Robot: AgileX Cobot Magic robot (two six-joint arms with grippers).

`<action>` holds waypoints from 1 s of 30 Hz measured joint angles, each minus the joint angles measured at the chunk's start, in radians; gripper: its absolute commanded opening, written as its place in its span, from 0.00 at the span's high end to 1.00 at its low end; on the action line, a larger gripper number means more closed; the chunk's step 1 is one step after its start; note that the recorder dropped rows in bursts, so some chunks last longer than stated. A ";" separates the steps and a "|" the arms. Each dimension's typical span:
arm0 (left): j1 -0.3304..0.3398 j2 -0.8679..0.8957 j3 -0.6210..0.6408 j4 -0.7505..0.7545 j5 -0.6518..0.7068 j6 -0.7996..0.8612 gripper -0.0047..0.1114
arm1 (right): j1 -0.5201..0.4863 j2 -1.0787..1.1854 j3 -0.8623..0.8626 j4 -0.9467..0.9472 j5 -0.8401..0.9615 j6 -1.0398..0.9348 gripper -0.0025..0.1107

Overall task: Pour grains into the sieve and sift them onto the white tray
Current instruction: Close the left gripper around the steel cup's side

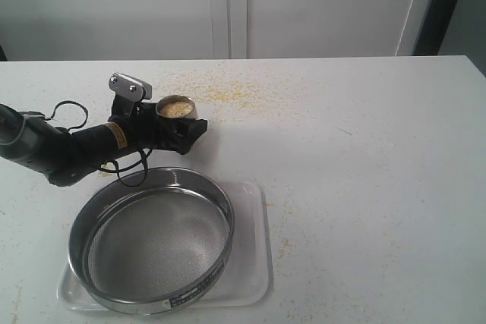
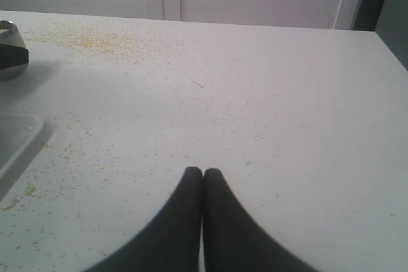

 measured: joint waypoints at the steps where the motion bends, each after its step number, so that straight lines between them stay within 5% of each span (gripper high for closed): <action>1: 0.000 0.000 0.000 0.000 0.002 0.001 0.24 | 0.000 0.000 0.000 0.000 0.000 0.000 0.98; 9: 0.000 0.000 0.000 0.009 0.002 0.014 0.96 | 0.000 0.000 0.000 0.000 0.000 0.000 0.98; 23: 0.000 -0.002 0.000 0.022 0.006 0.022 0.96 | 0.000 0.000 0.000 0.000 0.000 0.000 0.98; 30: 0.000 -0.058 0.000 0.073 0.114 0.022 0.96 | 0.000 0.000 0.000 0.000 0.000 0.000 0.98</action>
